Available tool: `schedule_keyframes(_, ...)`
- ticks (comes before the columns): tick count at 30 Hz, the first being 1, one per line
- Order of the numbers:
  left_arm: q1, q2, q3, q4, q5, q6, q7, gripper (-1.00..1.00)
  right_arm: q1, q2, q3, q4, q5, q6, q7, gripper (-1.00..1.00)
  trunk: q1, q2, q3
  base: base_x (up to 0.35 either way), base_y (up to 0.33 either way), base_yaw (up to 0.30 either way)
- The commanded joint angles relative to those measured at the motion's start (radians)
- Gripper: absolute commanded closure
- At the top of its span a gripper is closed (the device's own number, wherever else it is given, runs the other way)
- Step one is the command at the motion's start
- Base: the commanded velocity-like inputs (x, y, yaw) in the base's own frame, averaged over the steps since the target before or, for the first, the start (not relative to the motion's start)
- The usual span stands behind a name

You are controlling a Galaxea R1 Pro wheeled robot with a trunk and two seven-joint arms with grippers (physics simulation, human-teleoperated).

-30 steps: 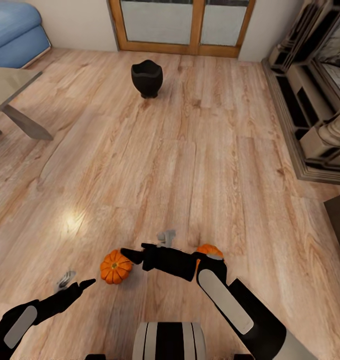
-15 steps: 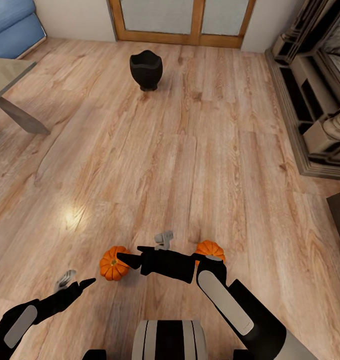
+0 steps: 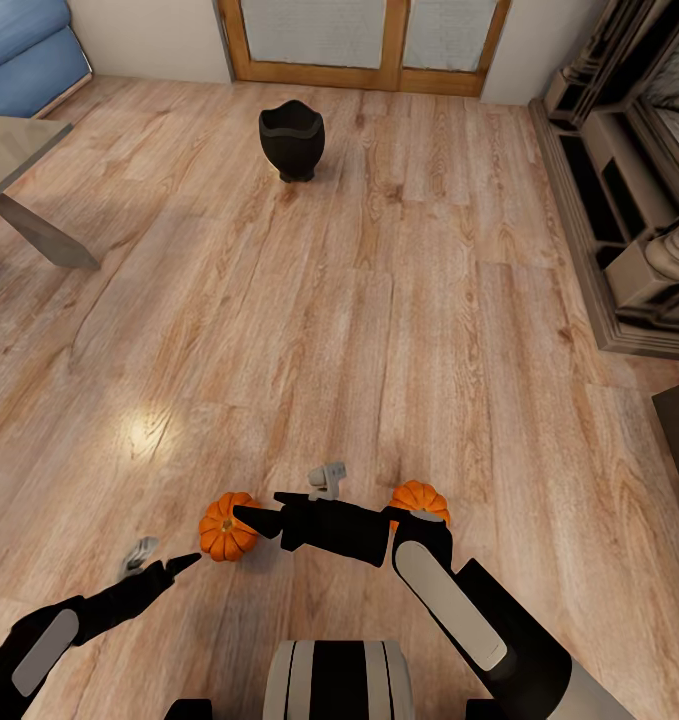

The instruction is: Place each of the two pumpkins and all three candles from the living room inside a cabinet in the living room (use any cabinet), then make sure every cabinet is closed, and position the cauldron so it is next to a table in the living room.

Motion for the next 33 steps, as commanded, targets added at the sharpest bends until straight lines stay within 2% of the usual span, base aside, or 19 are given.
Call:
schedule_keyframes(1,0.0,0.001,-0.008,-0.001,0.009,0.007,-0.009,-1.0,-0.001,0.0,0.001,0.0,-0.001,0.002,0.001,-1.0,0.0,0.0,-0.001,0.0,0.0,0.0)
schedule_keyframes(9,0.0,0.001,-0.019,-0.002,0.008,0.007,-0.025,-1.0,-0.001,0.0,0.0,0.0,-0.001,0.002,0.001,-1.0,0.0,0.0,-0.001,0.027,0.0,0.0)
schedule_keyframes(33,0.0,0.004,-0.013,0.001,0.009,0.007,-0.025,-1.0,0.0,0.0,0.003,-0.001,-0.001,0.002,0.001,-1.0,0.0,0.0,-0.001,0.116,0.015,0.0)
